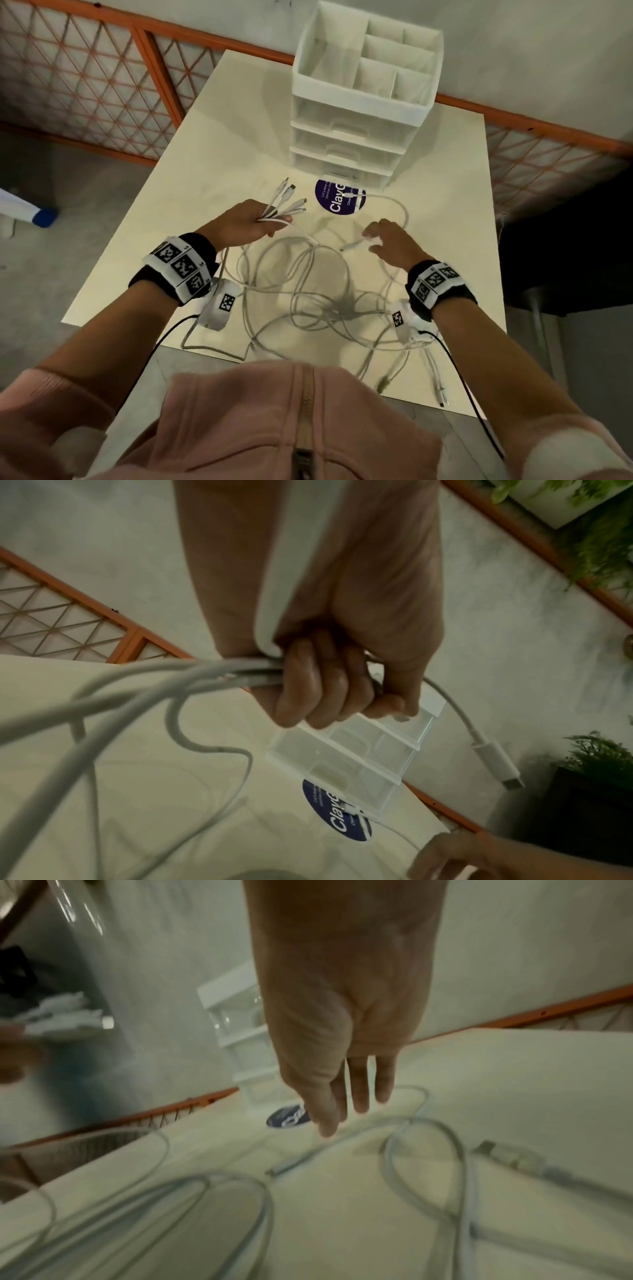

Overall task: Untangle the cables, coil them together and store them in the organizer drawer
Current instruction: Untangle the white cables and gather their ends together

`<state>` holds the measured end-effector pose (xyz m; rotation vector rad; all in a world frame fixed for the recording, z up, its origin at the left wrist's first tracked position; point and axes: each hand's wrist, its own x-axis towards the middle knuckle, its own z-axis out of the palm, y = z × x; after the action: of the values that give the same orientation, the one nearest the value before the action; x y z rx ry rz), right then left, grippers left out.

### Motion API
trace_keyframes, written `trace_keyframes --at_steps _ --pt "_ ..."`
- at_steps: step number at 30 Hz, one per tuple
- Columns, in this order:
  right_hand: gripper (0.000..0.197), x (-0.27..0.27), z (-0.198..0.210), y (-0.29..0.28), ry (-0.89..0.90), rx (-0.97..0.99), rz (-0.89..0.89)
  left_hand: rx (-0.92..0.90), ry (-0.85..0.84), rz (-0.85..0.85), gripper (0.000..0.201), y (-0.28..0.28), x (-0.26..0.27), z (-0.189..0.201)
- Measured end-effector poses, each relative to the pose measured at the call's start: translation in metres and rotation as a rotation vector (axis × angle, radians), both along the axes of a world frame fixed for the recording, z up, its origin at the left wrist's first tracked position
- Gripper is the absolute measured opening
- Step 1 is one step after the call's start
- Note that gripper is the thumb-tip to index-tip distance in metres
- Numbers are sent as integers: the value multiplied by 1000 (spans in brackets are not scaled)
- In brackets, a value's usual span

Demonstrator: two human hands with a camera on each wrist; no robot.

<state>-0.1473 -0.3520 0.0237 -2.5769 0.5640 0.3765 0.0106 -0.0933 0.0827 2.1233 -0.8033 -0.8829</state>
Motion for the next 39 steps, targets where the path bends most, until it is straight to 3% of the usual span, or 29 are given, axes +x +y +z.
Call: trace_keyframes --at_steps 3,6,9,13,16,24,31,34,39 --pt "44 6 -17 10 101 -187 44 -32 67 27 36 -1 -2 2" --pt "24 7 -19 11 135 -212 7 -57 98 81 37 -2 -3 6" --pt "12 12 -2 4 56 -26 -74 -102 171 139 46 -7 -4 9" --pt "8 26 54 13 -326 279 -214 -238 287 169 43 -19 -8 13" --pt "6 34 93 30 -483 505 -226 -348 325 177 39 -30 -16 19" --pt "15 34 124 78 -604 813 -290 -525 326 68 26 -47 -45 35" --pt "36 32 126 87 -650 829 -394 -604 335 92 30 -40 -53 34" --pt "35 31 124 91 -579 805 -410 -610 363 120 29 -38 -52 35" --pt "35 19 109 93 -105 845 -103 -619 213 160 29 -39 -45 39"
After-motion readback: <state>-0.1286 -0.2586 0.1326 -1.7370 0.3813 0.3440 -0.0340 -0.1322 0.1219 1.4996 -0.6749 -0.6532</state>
